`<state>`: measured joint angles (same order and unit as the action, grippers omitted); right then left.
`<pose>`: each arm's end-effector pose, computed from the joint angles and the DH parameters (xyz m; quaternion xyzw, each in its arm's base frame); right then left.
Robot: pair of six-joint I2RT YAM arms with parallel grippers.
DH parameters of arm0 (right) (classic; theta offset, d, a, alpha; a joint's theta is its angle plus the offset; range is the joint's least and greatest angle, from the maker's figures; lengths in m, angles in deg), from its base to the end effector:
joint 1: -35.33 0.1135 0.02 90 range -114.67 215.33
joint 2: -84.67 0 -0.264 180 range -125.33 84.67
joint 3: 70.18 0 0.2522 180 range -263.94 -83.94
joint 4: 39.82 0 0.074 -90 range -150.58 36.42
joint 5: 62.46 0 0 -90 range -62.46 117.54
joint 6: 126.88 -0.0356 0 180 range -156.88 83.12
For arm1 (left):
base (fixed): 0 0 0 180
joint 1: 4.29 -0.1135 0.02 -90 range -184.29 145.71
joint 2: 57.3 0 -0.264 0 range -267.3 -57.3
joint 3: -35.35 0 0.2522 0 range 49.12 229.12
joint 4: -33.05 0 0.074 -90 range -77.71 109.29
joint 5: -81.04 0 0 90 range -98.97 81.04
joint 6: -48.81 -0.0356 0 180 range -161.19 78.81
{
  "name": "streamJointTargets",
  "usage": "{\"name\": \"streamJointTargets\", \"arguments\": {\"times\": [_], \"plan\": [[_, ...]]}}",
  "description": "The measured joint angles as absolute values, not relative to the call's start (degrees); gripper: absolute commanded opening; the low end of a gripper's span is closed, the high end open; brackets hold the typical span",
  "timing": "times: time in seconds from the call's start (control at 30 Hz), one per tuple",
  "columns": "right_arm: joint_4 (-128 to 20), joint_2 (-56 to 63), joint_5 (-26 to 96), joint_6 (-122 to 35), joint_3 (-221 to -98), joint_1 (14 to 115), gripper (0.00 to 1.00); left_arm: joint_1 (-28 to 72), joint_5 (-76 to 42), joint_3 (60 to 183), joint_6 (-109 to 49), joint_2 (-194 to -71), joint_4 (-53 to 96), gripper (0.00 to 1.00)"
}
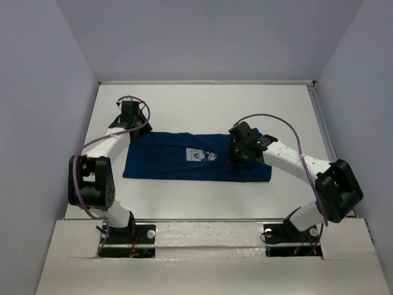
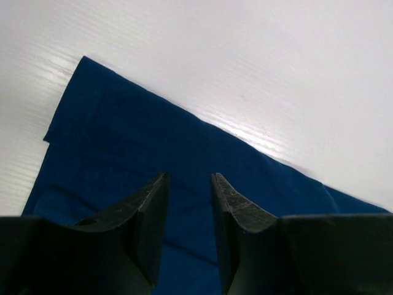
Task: Fold and stack the t-shirts
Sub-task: Fold the tshirt
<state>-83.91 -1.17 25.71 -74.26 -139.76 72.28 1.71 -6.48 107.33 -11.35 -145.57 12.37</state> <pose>0.2382 0.1777 0.2110 0.0077 0.9666 0.1423 0.2132 0.3399 -0.0342 0.2407 -0.1942 0.8733 -0.1189 0.4306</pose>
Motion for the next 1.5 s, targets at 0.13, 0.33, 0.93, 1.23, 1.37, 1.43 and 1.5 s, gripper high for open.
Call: {"name": "streamJointTargets", "arguments": {"times": [0.13,0.33,0.93,1.23,1.37,1.43,1.5], "plan": [[-84.78,-0.04,23.31,-71.90,-142.36,71.75,0.00,0.57,-5.92,109.47,-11.68,-149.85,12.85,0.35],[-86.25,-3.21,24.20,-67.81,-143.38,70.59,0.44,-3.08,-5.33,109.87,-11.87,-153.57,12.15,0.35],[-89.55,-12.89,28.93,-62.31,-146.58,70.72,0.46,-6.44,-4.23,109.87,-12.90,-157.42,11.74,0.35],[-89.90,-15.97,29.06,-62.50,-148.91,72.23,0.12,-6.99,-3.95,109.60,-12.90,-157.46,12.13,0.25],[-91.38,-15.97,29.71,-62.77,-150.95,72.87,0.12,-7.03,-3.95,109.58,-12.88,-157.46,12.26,0.22],[-91.65,-15.86,30.61,-62.90,-151.65,73.28,0.15,-7.03,-3.99,109.58,-12.86,-157.44,12.28,0.22],[-91.71,-15.53,31.85,-63.60,-151.78,73.68,0.21,-7.03,-4.17,109.58,-12.81,-157.35,12.30,0.22]]}}
